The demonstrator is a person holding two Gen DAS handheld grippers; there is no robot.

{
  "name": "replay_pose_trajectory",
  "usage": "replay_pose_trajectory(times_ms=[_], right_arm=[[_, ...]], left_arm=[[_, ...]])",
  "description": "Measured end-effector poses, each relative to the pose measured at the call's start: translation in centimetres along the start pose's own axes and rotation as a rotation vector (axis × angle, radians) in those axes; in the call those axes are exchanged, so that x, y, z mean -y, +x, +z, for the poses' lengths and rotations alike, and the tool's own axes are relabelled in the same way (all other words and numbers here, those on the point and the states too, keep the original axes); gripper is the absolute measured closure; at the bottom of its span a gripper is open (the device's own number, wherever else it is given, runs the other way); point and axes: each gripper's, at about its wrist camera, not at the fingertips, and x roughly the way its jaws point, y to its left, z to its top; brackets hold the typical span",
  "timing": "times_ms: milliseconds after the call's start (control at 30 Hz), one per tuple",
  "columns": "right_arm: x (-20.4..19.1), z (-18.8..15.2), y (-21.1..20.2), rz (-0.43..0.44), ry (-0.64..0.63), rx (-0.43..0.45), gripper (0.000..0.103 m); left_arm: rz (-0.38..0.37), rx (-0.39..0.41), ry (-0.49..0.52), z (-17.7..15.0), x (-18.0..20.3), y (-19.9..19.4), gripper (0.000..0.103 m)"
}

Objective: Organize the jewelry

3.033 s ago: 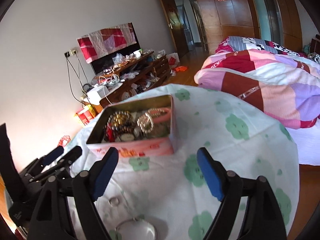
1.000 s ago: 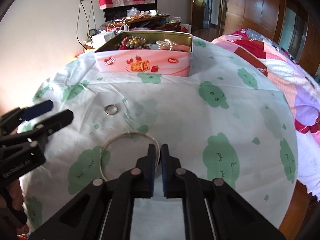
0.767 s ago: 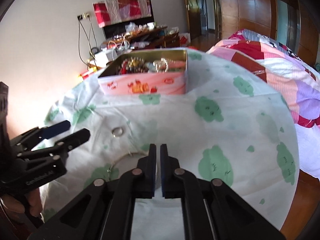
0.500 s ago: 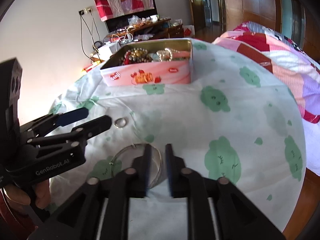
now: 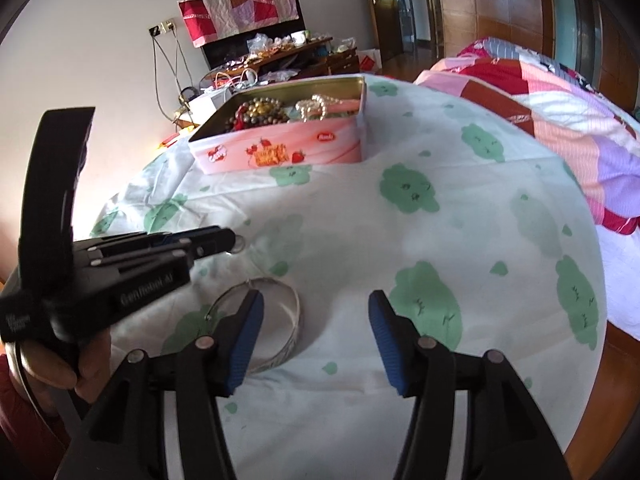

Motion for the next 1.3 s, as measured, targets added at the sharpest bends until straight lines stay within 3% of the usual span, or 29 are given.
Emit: replay_pose_trajectory(times_ms=[67, 133, 167, 367, 467, 533, 600, 800, 1100, 1300], right_arm=[[-0.3, -0.3, 0.0, 0.022, -0.016, -0.013, 0.042], [-1.0, -0.6, 0.0, 0.032, -0.048, -0.019, 0.027], [-1.3, -0.7, 0.1, 0.03, -0.063, -0.021, 0.025], [-3.5, -1.1, 1.6, 0.013, -0.157, -0.079, 0.024], [-5.1, -1.5, 2.5, -0.062, -0.254, -0.095, 0.018], [-5.4, -1.5, 2.7, -0.062, -0.269, -0.101, 0.02], [-4.9, -1.3, 2.6, -0.07, -0.241, -0.089, 0.034], [-4.0, -0.9, 2.2, -0.068, -0.211, -0.095, 0.035], [-2.8, 2.5, -1.7, -0.009, -0.057, 0.135, 0.035], [-2.5, 5.5, -3.0, -0.009, -0.018, 0.25, 0.035]], left_arm=[[0.008, 0.025, -0.003, -0.1, -0.2, -0.7, 0.1], [0.027, 0.059, 0.016, -0.3, -0.2, -1.6, 0.1], [0.036, 0.074, 0.028, -0.4, -0.2, -2.1, 0.1], [0.059, 0.127, 0.016, -0.3, -1.1, -4.0, 0.1], [0.06, 0.135, 0.0, 0.1, -1.2, -4.5, 0.1], [0.07, 0.136, 0.001, 0.2, -1.2, -4.6, 0.1], [0.081, 0.14, 0.005, 0.2, -1.1, -4.6, 0.1], [0.088, 0.154, -0.015, 0.0, -1.6, -4.8, 0.1], [0.129, 0.279, -0.006, 1.5, -0.7, -6.6, 0.1], [0.225, 0.342, 0.05, 3.5, 0.6, -6.7, 0.1]])
